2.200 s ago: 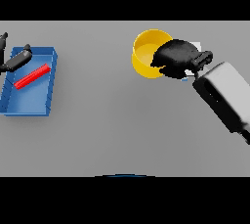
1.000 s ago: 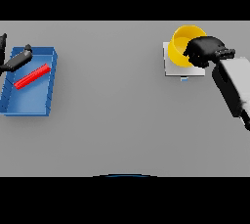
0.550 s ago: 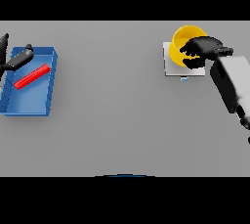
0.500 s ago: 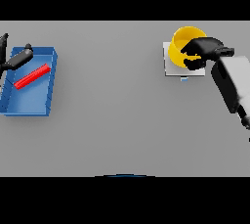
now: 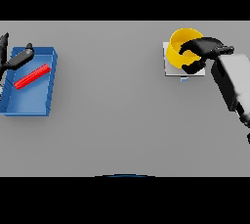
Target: Pick up the red beaker and tilt it to pour out 1 green nut into yellow bowl. Pick up the yellow bowl and place it on the metallic measuring scale.
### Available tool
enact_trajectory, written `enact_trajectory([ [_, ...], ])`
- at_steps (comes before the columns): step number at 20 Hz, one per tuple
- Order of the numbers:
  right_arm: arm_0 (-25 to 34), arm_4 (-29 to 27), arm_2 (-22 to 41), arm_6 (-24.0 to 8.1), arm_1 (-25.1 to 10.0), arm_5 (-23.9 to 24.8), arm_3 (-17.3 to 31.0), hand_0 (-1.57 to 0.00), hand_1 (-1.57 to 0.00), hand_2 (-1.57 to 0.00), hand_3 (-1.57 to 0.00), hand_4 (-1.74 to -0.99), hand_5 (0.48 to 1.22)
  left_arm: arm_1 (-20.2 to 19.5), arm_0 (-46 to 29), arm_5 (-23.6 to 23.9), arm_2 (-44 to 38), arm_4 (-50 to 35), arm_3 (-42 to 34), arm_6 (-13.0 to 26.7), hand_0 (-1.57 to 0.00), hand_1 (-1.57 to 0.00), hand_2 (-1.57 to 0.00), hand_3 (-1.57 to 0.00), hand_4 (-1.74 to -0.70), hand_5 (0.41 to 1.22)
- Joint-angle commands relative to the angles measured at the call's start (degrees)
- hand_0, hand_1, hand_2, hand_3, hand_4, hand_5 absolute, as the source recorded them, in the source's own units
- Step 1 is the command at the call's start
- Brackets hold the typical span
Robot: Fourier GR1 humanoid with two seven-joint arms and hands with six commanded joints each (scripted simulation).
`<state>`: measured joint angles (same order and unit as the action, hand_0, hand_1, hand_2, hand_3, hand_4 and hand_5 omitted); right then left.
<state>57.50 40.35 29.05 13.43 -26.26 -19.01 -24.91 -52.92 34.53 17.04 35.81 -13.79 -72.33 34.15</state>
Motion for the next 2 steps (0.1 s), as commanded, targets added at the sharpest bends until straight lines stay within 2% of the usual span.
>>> enact_trajectory([
  [1, 0.1, 0.2, 0.1, 0.0, 0.1, 0.0, 0.3, -0.07, -0.06, -0.14, -0.37, -1.316, 0.735, 0.2, 0.2, 0.0, -0.2, -0.2, 0.1, 0.3, 0.00, 0.00, 0.00, 0.00, -0.82, 0.734],
  [2, 0.5, 0.5, 0.3, 0.1, 0.3, 0.0, 0.9, -0.05, -0.05, -0.12, -0.35, -1.308, 0.733, -0.1, -0.1, 0.0, -0.1, -0.2, -0.5, 0.1, 0.00, 0.00, 0.00, 0.00, -0.82, 0.734],
])
